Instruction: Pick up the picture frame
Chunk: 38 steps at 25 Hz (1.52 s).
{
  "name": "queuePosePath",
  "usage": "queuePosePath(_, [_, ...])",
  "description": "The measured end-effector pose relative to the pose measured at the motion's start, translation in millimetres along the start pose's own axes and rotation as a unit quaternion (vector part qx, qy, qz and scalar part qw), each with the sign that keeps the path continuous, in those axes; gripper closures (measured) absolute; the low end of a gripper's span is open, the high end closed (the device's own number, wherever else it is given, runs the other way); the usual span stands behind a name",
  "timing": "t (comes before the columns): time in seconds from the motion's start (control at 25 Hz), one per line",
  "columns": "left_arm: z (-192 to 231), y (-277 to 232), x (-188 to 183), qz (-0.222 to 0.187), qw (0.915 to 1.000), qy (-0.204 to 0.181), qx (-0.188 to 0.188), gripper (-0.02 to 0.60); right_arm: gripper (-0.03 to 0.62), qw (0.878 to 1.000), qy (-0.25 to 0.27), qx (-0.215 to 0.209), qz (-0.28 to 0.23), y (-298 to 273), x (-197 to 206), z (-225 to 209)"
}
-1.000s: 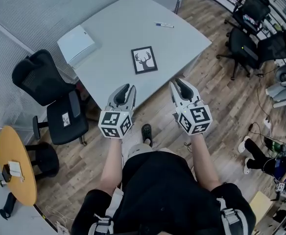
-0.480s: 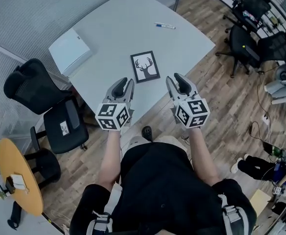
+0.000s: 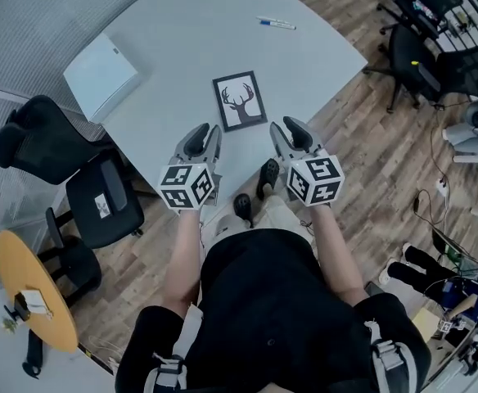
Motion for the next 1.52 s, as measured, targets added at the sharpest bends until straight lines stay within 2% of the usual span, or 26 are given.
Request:
queuePosePath(0.36, [45.9,-57.9,28.8,0.047,0.9965,0.046,-0.053,0.480,0.468,0.997,-0.006,-0.026,0.069,-79.4,27.1,-34.7])
queuePosePath(0.52, [63.1,-90.4,42.6,0.077,0.9932,0.041,-0.078,0.480,0.468,0.994,-0.013,-0.036,0.099,-115.6,36.5,-57.6])
queuePosePath(0.76, [83.5,-122.8,56.9,0.103,0.9854,0.057,-0.123,0.479,0.468,0.988,-0.044,-0.041,0.142,-153.5,60.0,-84.5])
queuePosePath(1.0, [101.0,-145.1,79.6,0.122,0.9748,0.090,-0.163,0.466,0.468,0.980,-0.042,-0.060,0.187,-178.7,90.3,-100.7])
queuePosePath(1.16, [112.3,-156.6,94.8,0.137,0.9698,0.105,-0.172,0.459,0.468,0.975,-0.038,-0.061,0.208,-196.0,103.4,-107.2])
queuePosePath(1.52, [143.2,-185.5,117.8,0.169,0.9640,0.115,-0.170,0.419,0.468,0.969,-0.045,-0.048,0.240,-228.7,126.6,-115.8])
Point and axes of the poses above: the fingertips, and each gripper's own axes: y backward along the fingers, z to its left, x out of its underside, the point moved 1 cm from there along y, backward along the fingers, and after that the axes turned 4 degrees about x, right-handed, at the moved point
